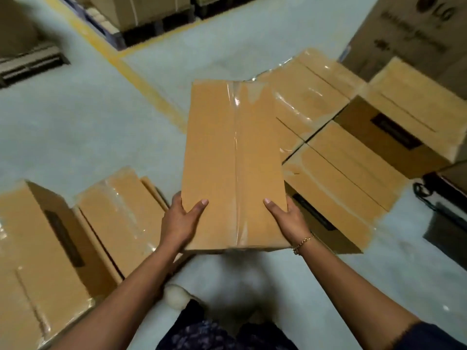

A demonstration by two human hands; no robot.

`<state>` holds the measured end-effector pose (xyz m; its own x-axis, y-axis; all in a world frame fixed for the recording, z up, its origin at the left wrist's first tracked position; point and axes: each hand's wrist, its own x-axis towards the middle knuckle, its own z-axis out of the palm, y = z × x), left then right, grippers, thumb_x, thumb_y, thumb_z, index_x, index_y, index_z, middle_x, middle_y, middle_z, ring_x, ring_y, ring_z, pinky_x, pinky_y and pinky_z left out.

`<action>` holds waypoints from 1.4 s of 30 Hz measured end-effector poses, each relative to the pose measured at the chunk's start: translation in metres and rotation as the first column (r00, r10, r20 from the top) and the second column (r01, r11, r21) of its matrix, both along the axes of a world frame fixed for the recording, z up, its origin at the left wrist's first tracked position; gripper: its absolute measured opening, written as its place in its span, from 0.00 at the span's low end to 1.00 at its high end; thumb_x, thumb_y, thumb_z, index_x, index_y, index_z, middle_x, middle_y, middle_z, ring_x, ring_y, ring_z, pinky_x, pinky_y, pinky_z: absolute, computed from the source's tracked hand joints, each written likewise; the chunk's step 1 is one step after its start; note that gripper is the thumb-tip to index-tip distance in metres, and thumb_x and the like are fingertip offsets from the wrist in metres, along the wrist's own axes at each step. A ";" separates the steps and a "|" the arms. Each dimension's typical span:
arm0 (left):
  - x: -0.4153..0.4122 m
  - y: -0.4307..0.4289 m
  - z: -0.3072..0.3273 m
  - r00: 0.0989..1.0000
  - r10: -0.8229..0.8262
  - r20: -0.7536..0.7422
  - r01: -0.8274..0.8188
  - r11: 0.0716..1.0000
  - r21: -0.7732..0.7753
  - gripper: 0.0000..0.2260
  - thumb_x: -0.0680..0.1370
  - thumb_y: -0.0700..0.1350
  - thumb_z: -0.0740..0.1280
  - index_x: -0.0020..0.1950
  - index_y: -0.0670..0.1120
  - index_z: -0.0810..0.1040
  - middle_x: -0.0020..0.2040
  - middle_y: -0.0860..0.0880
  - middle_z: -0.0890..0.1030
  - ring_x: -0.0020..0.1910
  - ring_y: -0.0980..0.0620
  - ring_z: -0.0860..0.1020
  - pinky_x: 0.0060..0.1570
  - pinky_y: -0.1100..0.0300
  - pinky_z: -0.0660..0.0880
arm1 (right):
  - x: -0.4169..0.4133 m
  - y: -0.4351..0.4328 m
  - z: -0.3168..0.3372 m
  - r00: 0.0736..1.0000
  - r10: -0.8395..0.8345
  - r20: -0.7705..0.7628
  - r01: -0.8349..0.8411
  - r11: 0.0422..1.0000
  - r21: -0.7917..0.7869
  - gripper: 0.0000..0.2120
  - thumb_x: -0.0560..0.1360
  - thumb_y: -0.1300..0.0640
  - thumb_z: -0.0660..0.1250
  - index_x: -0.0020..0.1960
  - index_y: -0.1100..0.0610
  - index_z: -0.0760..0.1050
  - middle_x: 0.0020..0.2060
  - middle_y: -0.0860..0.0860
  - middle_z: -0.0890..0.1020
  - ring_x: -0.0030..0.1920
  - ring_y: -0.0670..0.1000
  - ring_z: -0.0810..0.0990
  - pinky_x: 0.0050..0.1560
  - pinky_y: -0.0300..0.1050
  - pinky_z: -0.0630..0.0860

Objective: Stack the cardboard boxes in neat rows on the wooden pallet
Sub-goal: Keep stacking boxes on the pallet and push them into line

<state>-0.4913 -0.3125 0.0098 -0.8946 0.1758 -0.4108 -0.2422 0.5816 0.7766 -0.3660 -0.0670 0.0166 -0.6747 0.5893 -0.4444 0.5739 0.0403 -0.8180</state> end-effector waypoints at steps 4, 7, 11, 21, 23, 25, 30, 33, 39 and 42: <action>0.039 0.095 0.012 0.988 -0.155 -0.014 0.156 0.987 0.039 0.27 0.77 0.65 0.70 0.70 0.51 0.71 0.59 0.48 0.83 0.57 0.42 0.81 0.57 0.47 0.78 | 0.079 0.075 0.015 0.990 -0.131 -0.056 0.134 0.990 0.047 0.21 0.75 0.39 0.73 0.65 0.42 0.76 0.55 0.40 0.85 0.56 0.44 0.83 0.61 0.49 0.78; 0.080 0.167 0.020 0.971 -0.237 -0.031 0.239 0.969 0.062 0.28 0.78 0.64 0.69 0.72 0.51 0.71 0.62 0.48 0.82 0.59 0.42 0.80 0.58 0.46 0.77 | 0.141 0.131 0.026 0.974 -0.212 -0.076 0.218 0.972 0.083 0.21 0.75 0.39 0.72 0.66 0.42 0.76 0.55 0.39 0.84 0.57 0.44 0.82 0.61 0.47 0.77; 0.136 0.252 0.029 0.941 -0.338 -0.035 0.339 0.936 0.091 0.27 0.78 0.62 0.70 0.71 0.49 0.72 0.63 0.47 0.82 0.59 0.43 0.80 0.56 0.48 0.77 | 0.220 0.197 0.031 0.949 -0.309 -0.060 0.314 0.943 0.110 0.35 0.68 0.28 0.70 0.71 0.42 0.73 0.60 0.40 0.83 0.60 0.45 0.81 0.64 0.51 0.77; 0.212 0.421 0.025 0.873 -0.487 -0.017 0.487 0.870 0.081 0.45 0.69 0.75 0.67 0.76 0.47 0.68 0.68 0.47 0.79 0.64 0.43 0.78 0.62 0.45 0.76 | 0.321 0.336 0.022 0.899 -0.436 -0.033 0.437 0.895 0.092 0.26 0.74 0.36 0.71 0.69 0.43 0.75 0.57 0.39 0.83 0.59 0.44 0.81 0.63 0.47 0.77; 0.217 0.452 0.018 0.879 -0.476 0.008 0.473 0.876 0.093 0.45 0.72 0.73 0.67 0.79 0.45 0.65 0.71 0.44 0.77 0.66 0.42 0.77 0.63 0.46 0.75 | 0.322 0.371 0.016 0.907 -0.420 -0.028 0.420 0.902 0.094 0.25 0.74 0.36 0.71 0.68 0.43 0.76 0.56 0.37 0.83 0.58 0.43 0.81 0.62 0.46 0.77; 0.221 0.484 0.010 0.889 -0.458 0.029 0.454 0.888 0.075 0.38 0.78 0.64 0.69 0.80 0.43 0.63 0.73 0.43 0.75 0.68 0.41 0.75 0.62 0.49 0.72 | 0.319 0.406 0.010 0.916 -0.400 -0.022 0.401 0.912 0.089 0.24 0.75 0.37 0.71 0.68 0.43 0.76 0.57 0.36 0.83 0.59 0.42 0.81 0.61 0.44 0.76; 0.222 0.545 0.000 0.923 -0.376 0.082 0.375 0.927 0.023 0.33 0.78 0.65 0.68 0.75 0.45 0.68 0.66 0.44 0.79 0.61 0.40 0.79 0.58 0.48 0.75 | 0.305 0.491 -0.004 0.949 -0.310 0.057 0.306 0.950 0.066 0.24 0.74 0.35 0.70 0.67 0.41 0.73 0.57 0.39 0.81 0.59 0.46 0.80 0.63 0.48 0.77; 0.222 0.573 -0.002 0.945 -0.316 0.089 0.316 0.949 0.007 0.32 0.76 0.69 0.67 0.70 0.49 0.72 0.60 0.48 0.82 0.54 0.44 0.80 0.56 0.45 0.77 | 0.293 0.535 -0.009 0.967 -0.240 0.086 0.238 0.971 0.032 0.29 0.73 0.34 0.71 0.70 0.42 0.73 0.59 0.42 0.82 0.60 0.47 0.80 0.64 0.50 0.78; 0.227 0.625 -0.013 0.982 -0.148 0.117 0.154 0.987 -0.045 0.32 0.75 0.70 0.66 0.70 0.49 0.71 0.53 0.50 0.81 0.51 0.44 0.81 0.54 0.46 0.78 | 0.259 0.618 -0.014 0.993 -0.064 0.104 0.067 0.998 -0.019 0.26 0.74 0.38 0.72 0.70 0.40 0.72 0.57 0.38 0.80 0.59 0.43 0.79 0.58 0.39 0.73; 0.242 0.655 -0.028 0.993 -0.024 0.112 0.033 0.997 -0.076 0.30 0.78 0.66 0.67 0.71 0.48 0.70 0.50 0.52 0.80 0.49 0.44 0.80 0.52 0.46 0.78 | 0.244 0.667 -0.025 0.991 0.050 0.126 -0.043 0.997 -0.063 0.26 0.75 0.40 0.72 0.71 0.40 0.69 0.57 0.37 0.78 0.60 0.43 0.77 0.60 0.39 0.71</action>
<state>-0.2491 0.3428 -0.0182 -0.8380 0.1645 -0.5202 -0.3064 0.6471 0.6981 -0.1217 0.5997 -0.0087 -0.6362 0.5283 -0.5622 0.6725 0.0226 -0.7398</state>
